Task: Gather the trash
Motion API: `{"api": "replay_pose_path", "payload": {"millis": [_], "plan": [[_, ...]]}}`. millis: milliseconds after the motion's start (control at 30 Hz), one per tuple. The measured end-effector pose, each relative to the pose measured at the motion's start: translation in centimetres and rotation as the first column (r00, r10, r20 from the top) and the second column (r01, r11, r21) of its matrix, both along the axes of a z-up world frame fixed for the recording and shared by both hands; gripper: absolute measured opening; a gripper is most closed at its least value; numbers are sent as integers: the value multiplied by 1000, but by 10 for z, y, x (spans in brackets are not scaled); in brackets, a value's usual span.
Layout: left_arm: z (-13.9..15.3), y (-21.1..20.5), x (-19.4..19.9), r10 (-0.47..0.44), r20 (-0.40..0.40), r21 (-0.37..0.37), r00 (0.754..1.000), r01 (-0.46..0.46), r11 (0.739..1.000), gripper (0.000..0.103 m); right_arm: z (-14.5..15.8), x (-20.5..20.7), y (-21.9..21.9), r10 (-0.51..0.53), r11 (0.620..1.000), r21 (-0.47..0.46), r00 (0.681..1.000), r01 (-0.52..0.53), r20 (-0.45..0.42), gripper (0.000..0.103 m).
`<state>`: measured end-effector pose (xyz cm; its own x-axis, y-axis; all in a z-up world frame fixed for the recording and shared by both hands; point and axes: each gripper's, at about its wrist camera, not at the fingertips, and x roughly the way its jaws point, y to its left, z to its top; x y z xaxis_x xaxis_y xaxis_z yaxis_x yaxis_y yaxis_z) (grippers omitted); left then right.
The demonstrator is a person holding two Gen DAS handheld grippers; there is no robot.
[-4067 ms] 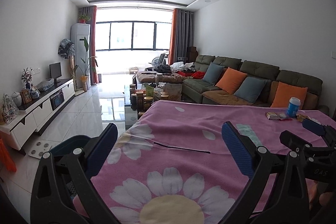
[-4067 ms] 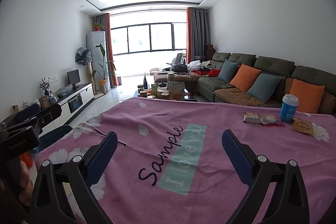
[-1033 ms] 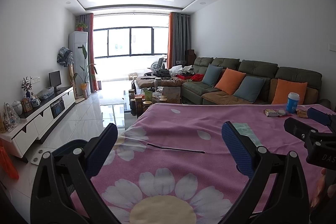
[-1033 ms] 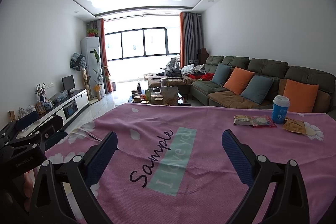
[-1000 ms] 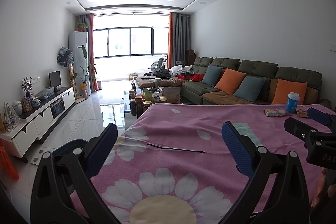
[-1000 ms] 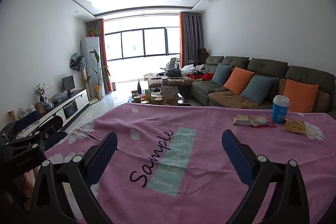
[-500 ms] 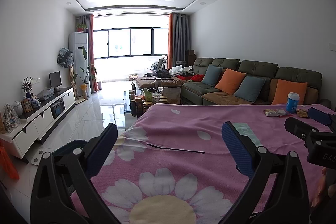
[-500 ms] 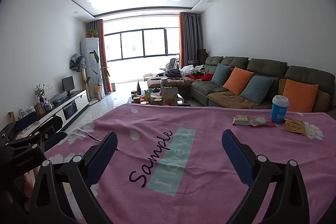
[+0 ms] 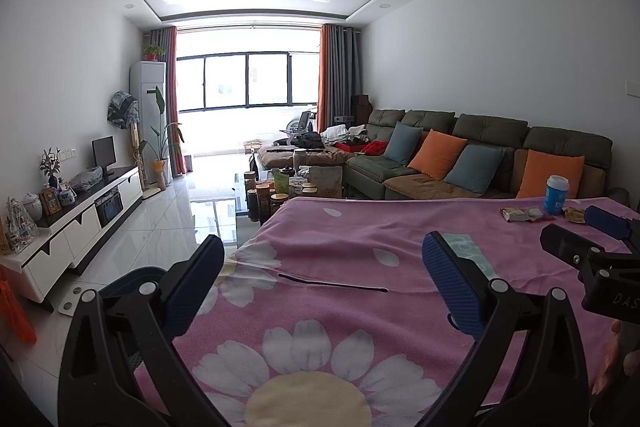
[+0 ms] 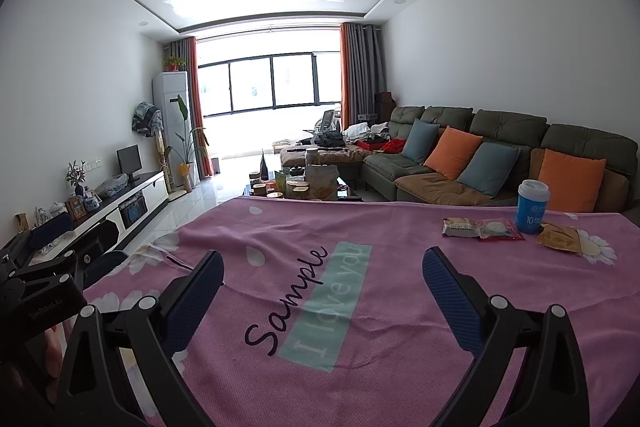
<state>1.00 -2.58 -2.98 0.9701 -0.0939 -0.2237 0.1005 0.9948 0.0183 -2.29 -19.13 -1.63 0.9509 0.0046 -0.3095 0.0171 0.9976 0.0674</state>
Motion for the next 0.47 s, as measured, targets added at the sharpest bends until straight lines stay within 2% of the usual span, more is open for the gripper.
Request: {"api": "replay_pose_path", "payload": {"millis": [200,367,467], "plan": [[0,-1,3,-26,-19,-8,999,26,1000,98,-2,-3,-1,-10,1000,6,1000,10,-1,96],[-4,-6,24,-51,-123,1,991,52,999,98,-4,-4,-8,-27,1000,10,1000,27,-14,96],[-10,-8,49,-89,-217,-11,972,89,996,98,-4,-2,-20,-48,999,9,998,49,-34,96]]}}
